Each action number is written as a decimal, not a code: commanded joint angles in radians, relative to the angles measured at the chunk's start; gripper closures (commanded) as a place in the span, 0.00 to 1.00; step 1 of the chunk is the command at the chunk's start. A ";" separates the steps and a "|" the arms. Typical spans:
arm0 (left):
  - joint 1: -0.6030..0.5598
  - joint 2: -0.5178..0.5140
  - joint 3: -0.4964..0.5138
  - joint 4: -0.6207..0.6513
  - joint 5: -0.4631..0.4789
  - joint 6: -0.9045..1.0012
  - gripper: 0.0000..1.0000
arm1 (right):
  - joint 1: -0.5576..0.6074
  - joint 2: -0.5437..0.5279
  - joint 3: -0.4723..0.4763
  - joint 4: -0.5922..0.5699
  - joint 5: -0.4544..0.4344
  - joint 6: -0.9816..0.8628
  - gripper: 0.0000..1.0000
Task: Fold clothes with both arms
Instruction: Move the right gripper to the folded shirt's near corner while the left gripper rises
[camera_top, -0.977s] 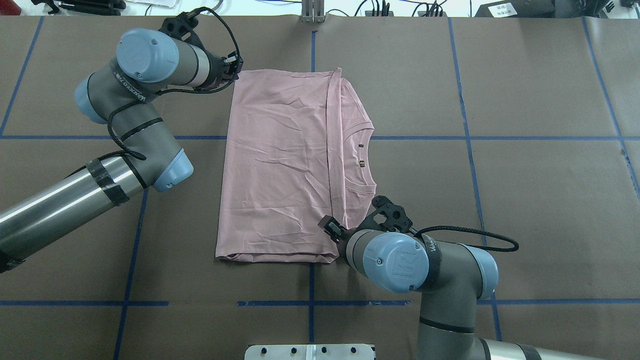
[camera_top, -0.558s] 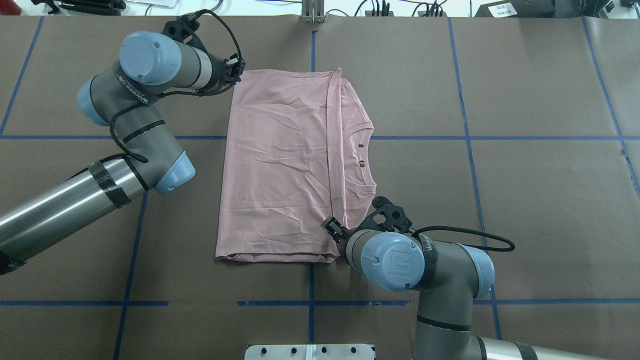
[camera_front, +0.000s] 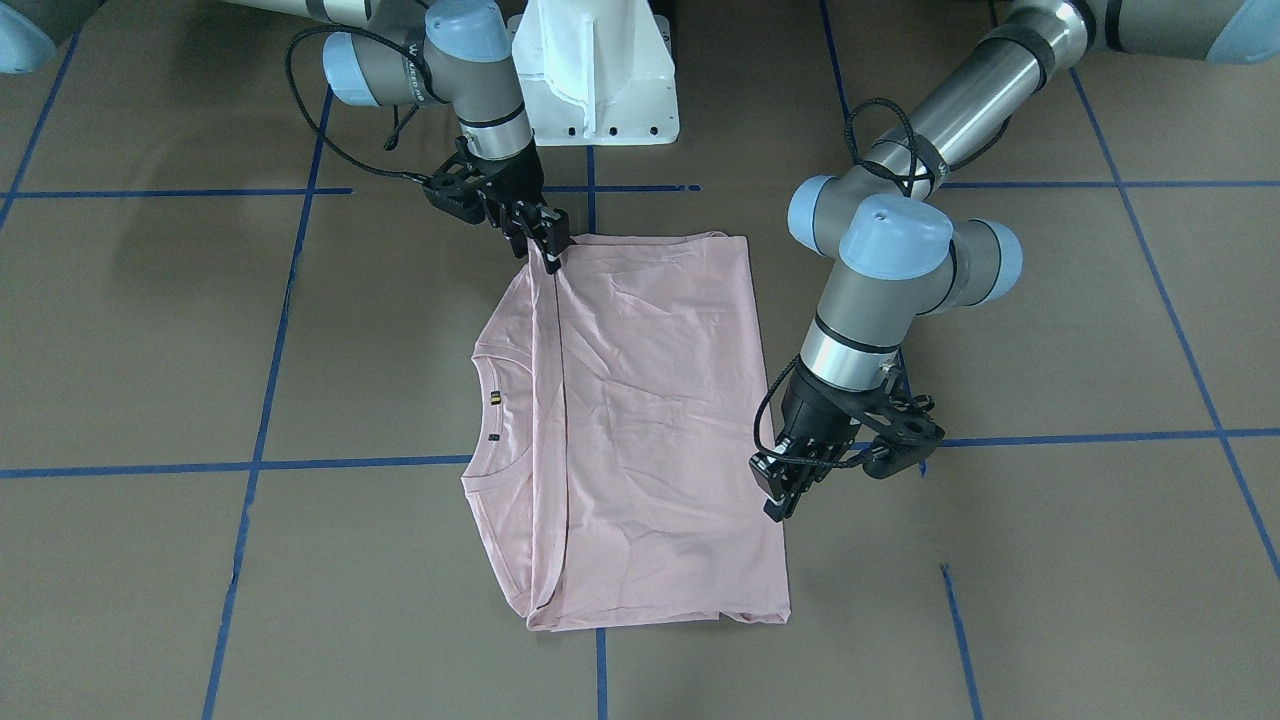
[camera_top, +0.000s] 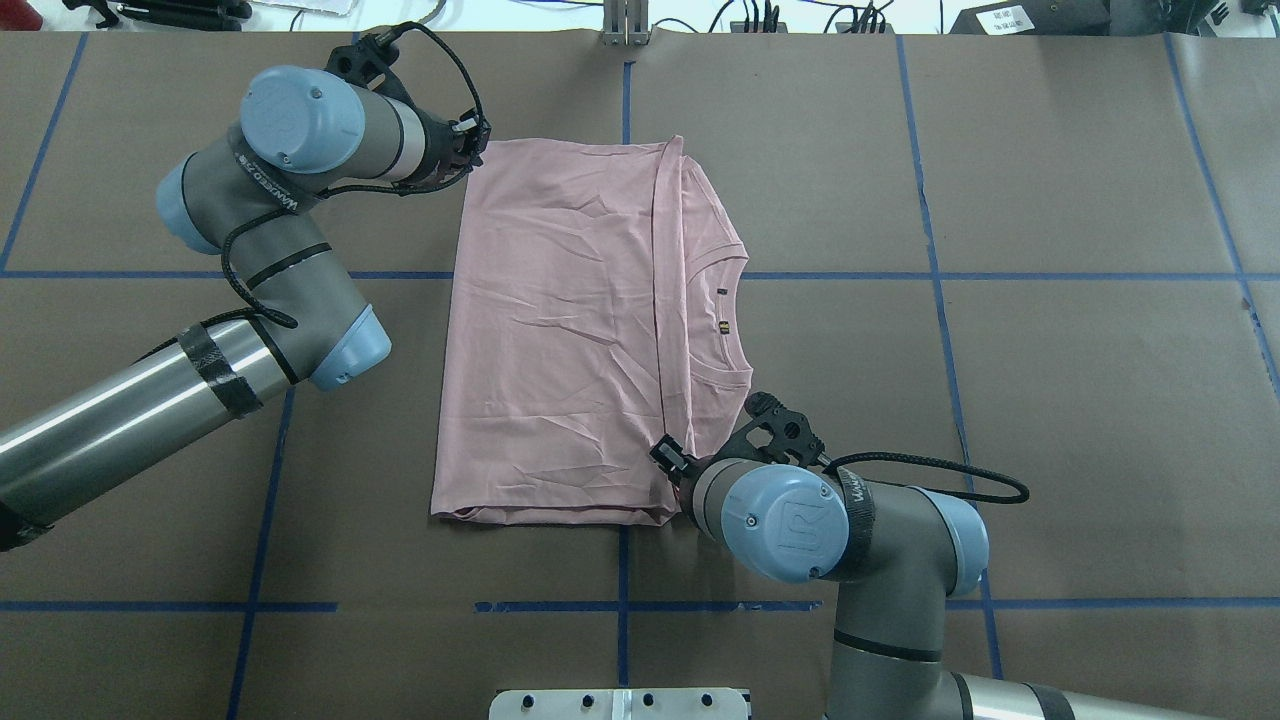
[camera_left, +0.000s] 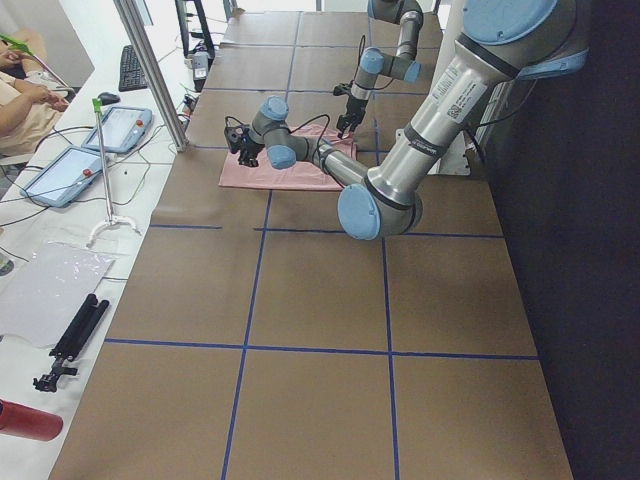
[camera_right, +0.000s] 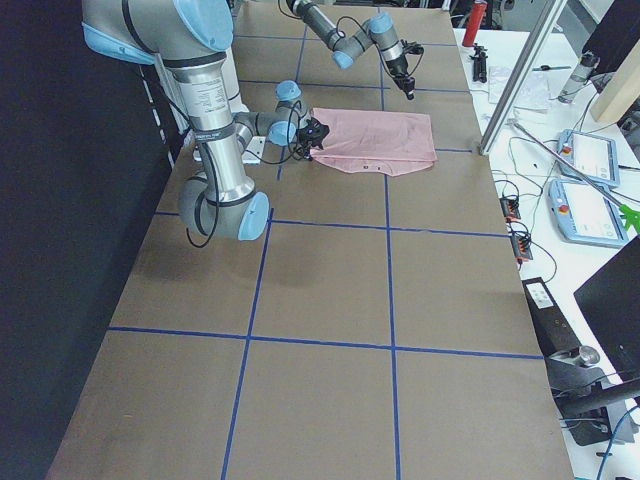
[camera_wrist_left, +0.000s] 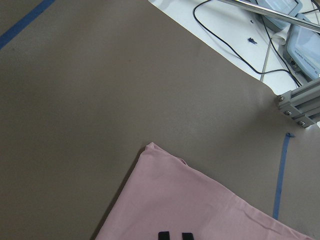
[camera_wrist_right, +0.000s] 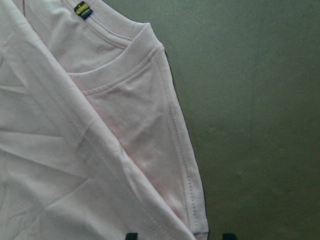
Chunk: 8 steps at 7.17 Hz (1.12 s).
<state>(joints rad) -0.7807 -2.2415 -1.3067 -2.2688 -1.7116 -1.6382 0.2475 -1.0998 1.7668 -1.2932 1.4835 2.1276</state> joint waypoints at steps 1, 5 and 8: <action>0.001 0.062 -0.077 0.000 0.000 0.000 0.79 | 0.003 -0.002 -0.001 -0.002 0.000 0.000 0.36; 0.001 0.060 -0.078 0.000 -0.002 0.000 0.79 | 0.001 0.000 -0.004 -0.002 0.000 0.000 0.74; 0.001 0.060 -0.088 0.002 -0.003 -0.002 0.79 | 0.001 -0.002 -0.003 0.000 0.000 0.002 1.00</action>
<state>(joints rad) -0.7793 -2.1814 -1.3894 -2.2684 -1.7145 -1.6387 0.2486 -1.1035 1.7627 -1.2933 1.4837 2.1290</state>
